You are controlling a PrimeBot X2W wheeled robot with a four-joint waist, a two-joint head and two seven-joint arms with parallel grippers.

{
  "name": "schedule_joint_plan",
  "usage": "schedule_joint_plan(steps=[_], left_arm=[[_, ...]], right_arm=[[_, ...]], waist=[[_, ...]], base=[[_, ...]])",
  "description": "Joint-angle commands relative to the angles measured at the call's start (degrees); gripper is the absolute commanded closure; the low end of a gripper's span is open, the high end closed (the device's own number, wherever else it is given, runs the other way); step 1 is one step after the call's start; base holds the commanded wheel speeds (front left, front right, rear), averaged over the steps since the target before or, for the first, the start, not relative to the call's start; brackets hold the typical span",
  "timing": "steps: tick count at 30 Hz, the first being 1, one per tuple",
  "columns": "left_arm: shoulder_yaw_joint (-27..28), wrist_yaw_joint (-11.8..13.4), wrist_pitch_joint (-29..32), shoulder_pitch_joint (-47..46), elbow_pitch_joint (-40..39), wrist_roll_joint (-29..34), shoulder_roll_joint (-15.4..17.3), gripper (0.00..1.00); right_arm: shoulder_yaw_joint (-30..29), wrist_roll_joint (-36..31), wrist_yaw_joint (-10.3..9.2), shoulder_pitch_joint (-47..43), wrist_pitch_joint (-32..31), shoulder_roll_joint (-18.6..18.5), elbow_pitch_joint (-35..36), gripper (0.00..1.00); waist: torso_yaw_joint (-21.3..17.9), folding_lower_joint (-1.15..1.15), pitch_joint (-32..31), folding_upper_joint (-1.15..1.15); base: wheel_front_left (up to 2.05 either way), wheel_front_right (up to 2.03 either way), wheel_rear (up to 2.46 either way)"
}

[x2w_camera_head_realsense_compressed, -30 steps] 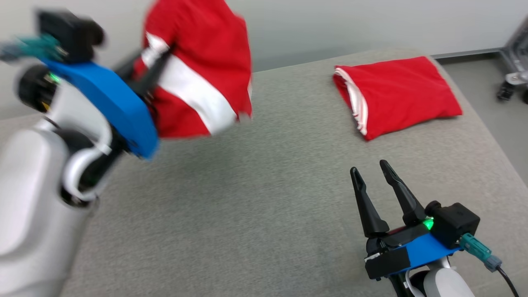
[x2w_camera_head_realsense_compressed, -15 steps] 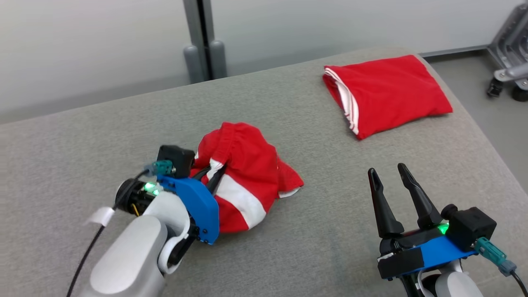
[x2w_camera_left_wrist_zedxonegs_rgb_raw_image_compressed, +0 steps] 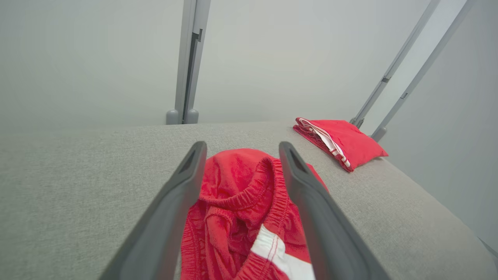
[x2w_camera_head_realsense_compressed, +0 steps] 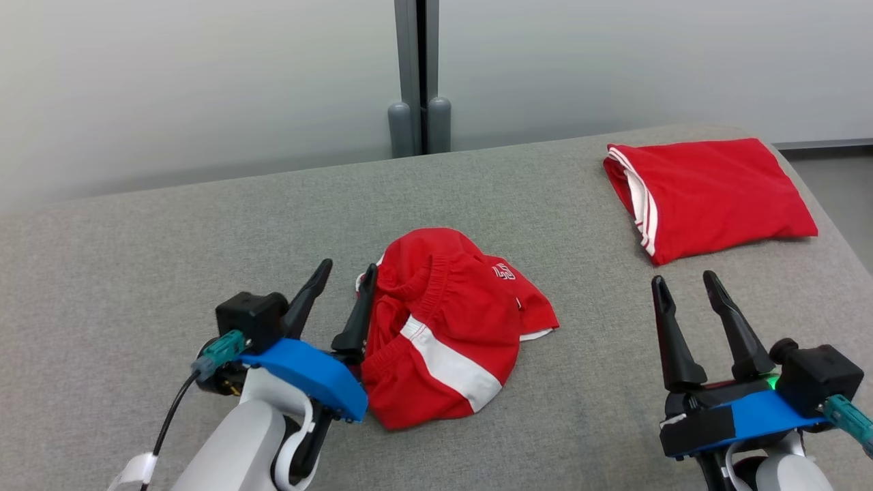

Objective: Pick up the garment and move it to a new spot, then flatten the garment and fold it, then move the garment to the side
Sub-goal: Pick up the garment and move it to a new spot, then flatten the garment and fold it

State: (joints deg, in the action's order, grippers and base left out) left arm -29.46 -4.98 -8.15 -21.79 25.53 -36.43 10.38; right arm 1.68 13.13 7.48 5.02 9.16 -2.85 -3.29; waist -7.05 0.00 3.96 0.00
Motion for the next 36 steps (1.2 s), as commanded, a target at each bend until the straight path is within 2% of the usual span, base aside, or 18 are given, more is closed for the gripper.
schedule_joint_plan(steps=[1, 5, 10, 16, 26, 36], left_arm=[[0.5, 0.6, -1.4, 1.1, -0.7, 0.7, 0.9, 0.0], [1.9, 2.7, -5.1, 4.8, -3.9, 2.7, 3.3, 0.0], [6.1, 5.3, -6.7, 10.8, -8.2, 3.4, 5.8, 0.0], [10.2, 7.9, -7.0, 17.4, -12.2, 5.3, 6.9, 0.0], [15.1, 7.9, -7.1, 23.1, -15.5, 9.5, 5.8, 0.0], [15.0, 7.2, -6.7, 23.3, -14.7, 11.4, 5.8, 0.0]], right_arm=[[-0.5, -0.3, 0.03, -1.0, -0.1, -0.1, 0.3, 0.0], [-1.9, -0.7, 0.03, -2.2, -0.4, -0.1, 0.8, 0.0], [-2.7, -1.2, 0.03, -3.6, -1.0, -0.1, 0.3, 0.0], [-3.3, -1.3, 0.03, -5.7, -1.5, -0.1, -1.5, 0.0], [-2.8, -0.8, 0.03, -7.7, -2.2, -0.1, -3.5, 0.0], [-2.7, -0.9, 0.03, -7.7, -1.8, -0.1, -4.8, 0.0]], waist=[[0.4, 0.0, -0.3, 0.0], [1.8, 0.0, -1.4, 0.0], [3.3, 0.0, -2.6, 0.0], [5.6, 0.0, -3.8, 0.0], [8.1, 0.0, -4.5, 0.0], [8.2, 0.0, -4.3, 0.0]], base=[[0.0, 0.0, 0.0], [0.0, 0.0, 0.0], [0.0, 0.0, 0.0], [0.0, 0.0, 0.0], [0.0, 0.0, 0.0], [0.0, 0.0, 0.0]])
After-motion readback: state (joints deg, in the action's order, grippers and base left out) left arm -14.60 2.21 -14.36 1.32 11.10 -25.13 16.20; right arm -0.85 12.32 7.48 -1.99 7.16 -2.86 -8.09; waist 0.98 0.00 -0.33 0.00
